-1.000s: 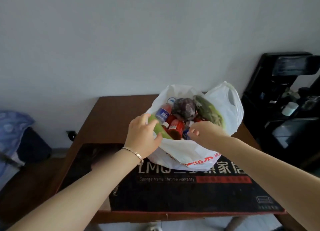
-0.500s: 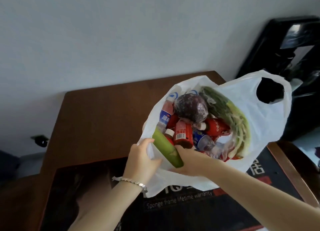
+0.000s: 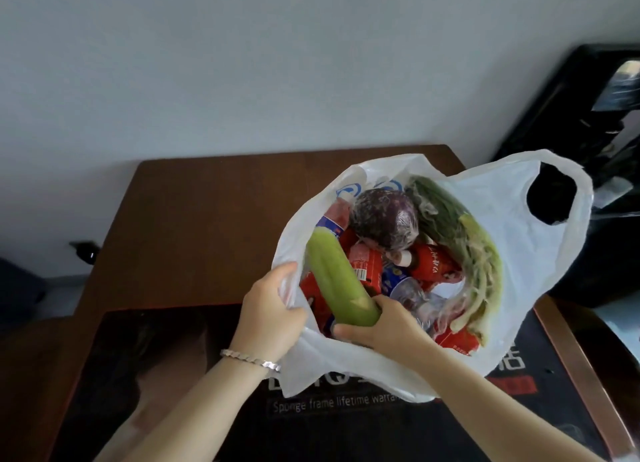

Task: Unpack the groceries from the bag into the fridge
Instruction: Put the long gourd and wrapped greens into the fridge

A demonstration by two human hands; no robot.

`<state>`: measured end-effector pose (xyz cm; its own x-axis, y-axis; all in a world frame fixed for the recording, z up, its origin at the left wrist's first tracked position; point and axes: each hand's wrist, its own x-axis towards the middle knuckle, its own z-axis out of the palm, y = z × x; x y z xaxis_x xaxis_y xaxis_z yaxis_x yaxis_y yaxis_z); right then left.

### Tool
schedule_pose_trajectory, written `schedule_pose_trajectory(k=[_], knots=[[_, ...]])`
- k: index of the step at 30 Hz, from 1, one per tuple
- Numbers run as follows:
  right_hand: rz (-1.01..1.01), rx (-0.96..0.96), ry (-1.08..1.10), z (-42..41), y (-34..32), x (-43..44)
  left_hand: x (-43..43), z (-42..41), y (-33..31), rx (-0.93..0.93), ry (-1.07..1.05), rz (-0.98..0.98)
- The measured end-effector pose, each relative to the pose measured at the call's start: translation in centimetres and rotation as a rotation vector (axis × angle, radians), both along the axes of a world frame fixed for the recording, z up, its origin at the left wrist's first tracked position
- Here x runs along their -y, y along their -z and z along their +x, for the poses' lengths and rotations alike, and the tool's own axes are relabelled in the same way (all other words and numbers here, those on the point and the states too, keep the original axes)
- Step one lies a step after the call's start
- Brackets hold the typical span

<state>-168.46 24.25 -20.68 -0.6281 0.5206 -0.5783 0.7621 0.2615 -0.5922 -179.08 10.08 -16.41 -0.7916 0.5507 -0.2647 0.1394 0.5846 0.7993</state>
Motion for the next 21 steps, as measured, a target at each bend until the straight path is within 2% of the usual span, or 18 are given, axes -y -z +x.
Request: schedule_pose_trajectory(k=[4,8,10,11,12,13,14,16,17,19,21], knots=[[-0.015,-0.116,0.158,0.9,-0.8,-1.2,0.3,0.2,0.4,-0.037,-0.017,-0.065],[0.035,-0.374,0.203,2.4,-3.4,-1.3,-0.1,0.9,0.5,-0.106,0.016,-0.167],[0.105,-0.517,0.180,3.0,-5.3,-1.3,-0.7,1.5,-0.2,-0.271,0.011,-0.265],[0.149,-0.583,0.162,3.3,-6.4,-1.4,-1.0,1.9,-0.8,-0.392,-0.024,-0.258],[0.198,-0.635,0.141,3.5,-7.4,-1.5,-1.4,2.3,-1.8,-0.468,-0.074,-0.170],[0.247,-0.661,0.116,3.7,-8.4,-1.6,-1.9,2.7,-2.9,-0.447,-0.108,-0.023],[0.288,-0.666,0.090,3.9,-9.1,-1.6,-2.5,3.2,-4.3,-0.317,-0.092,0.145],[0.332,-0.656,0.045,4.1,-9.6,-1.3,-4.2,3.9,-6.7,0.093,0.030,0.418],[0.342,-0.659,0.026,4.2,-9.5,-1.0,-5.0,4.2,-7.0,0.227,0.069,0.494],[0.326,-0.692,0.015,4.3,-8.6,-0.3,-6.2,4.9,-6.6,0.327,0.011,0.535],[0.244,-0.673,-0.039,4.6,-8.1,-0.2,-6.7,5.4,-5.9,0.280,-0.091,0.541]])
